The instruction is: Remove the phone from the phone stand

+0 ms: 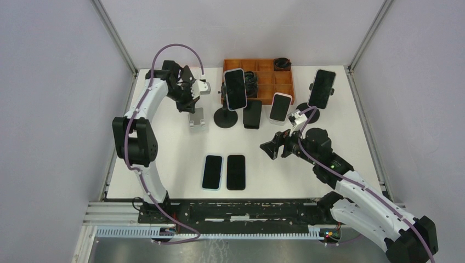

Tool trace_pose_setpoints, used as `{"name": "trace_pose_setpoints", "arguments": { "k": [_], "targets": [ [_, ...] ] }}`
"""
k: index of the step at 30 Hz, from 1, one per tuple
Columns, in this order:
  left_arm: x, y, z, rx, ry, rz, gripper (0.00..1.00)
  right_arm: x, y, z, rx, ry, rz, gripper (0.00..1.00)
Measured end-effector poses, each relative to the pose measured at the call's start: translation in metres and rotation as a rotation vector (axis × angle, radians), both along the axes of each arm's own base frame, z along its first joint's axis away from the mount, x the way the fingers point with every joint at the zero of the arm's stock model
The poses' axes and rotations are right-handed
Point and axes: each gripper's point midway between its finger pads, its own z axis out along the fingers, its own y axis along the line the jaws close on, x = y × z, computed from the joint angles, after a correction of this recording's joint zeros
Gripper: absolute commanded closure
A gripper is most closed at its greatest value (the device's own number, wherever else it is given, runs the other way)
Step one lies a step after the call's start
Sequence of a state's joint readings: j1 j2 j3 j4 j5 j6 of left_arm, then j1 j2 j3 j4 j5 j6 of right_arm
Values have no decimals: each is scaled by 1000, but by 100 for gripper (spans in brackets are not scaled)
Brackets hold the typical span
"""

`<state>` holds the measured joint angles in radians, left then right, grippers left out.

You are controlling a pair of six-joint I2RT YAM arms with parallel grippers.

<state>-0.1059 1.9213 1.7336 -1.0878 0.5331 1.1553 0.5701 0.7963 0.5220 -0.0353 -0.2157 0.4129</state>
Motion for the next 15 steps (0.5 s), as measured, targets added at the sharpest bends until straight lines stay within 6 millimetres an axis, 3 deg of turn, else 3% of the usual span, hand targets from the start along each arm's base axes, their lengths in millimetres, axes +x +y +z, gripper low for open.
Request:
{"name": "trace_pose_setpoints", "arguments": {
  "k": [7, 12, 15],
  "targets": [
    [37, -2, -7, -16, -78, -27, 98, 8, -18, -21, -17, 62, -75, 4],
    [50, 1, -30, -11, -76, -56, 98, 14, -25, -29, -31, 85, -106, 2],
    [53, 1, -29, -15, -85, -61, 84, 20, -27, -38, -43, 104, -116, 2]
  ]
}}
